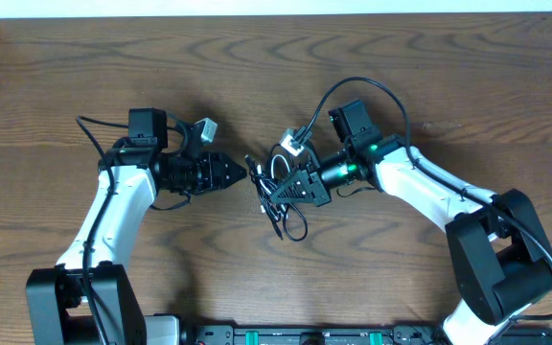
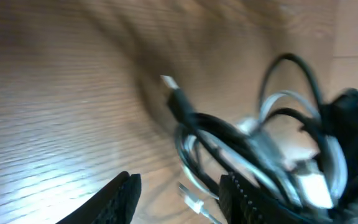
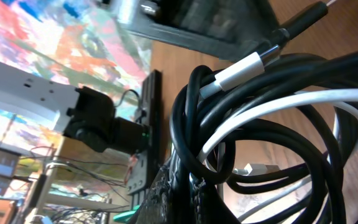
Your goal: Untangle cables
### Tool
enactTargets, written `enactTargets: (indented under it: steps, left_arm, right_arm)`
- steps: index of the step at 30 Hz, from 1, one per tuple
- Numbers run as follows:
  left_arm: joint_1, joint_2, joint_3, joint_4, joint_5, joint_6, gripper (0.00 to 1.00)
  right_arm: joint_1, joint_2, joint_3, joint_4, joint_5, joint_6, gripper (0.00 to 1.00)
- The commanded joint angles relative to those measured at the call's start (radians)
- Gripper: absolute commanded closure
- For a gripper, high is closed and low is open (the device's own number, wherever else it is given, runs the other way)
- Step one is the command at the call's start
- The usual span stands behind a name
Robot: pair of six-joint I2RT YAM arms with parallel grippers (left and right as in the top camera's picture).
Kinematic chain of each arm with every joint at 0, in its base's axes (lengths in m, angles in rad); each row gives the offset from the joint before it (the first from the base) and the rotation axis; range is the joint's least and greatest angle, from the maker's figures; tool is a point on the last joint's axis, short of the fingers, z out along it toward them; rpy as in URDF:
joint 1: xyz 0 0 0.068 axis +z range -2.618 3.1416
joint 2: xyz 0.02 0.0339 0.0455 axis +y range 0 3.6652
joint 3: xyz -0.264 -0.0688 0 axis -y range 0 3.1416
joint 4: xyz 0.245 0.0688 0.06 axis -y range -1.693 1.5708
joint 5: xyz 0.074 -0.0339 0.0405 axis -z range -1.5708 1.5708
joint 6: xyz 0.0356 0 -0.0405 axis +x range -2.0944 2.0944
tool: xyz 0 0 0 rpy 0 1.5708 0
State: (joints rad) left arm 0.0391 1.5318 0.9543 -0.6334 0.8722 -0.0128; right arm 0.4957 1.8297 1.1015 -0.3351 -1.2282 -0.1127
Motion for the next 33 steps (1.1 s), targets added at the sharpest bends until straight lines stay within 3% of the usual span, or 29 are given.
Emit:
enactTargets:
  steps: [1,6,9,23,33]
  left_arm:
    - [0.003,0.004,-0.002,-0.008,0.2,0.003,0.53]
    - [0.003,0.004,-0.002,-0.005,0.22,-0.25,0.54]
    - [0.003,0.004,-0.002,-0.005,0.22,-0.343,0.54]
    - [0.003,0.004,-0.002,-0.085,0.219,-0.42,0.64]
    - [0.003,0.004,-0.002,-0.186,0.219,-0.616,0.64]
  right_arm:
    - [0.023,-0.027,-0.001,0.003,0.063,0.006,0.99]
    - [0.048,-0.027,-0.001,0.007,0.088,-0.051,0.99]
    - [0.066,-0.027,-0.001,0.023,0.103,-0.061,0.99]
    - [0.074,-0.027,-0.001,0.045,0.116,-0.061,0.99]
    - [0.075,-0.027,-0.001,0.045,0.116,-0.061,0.99]
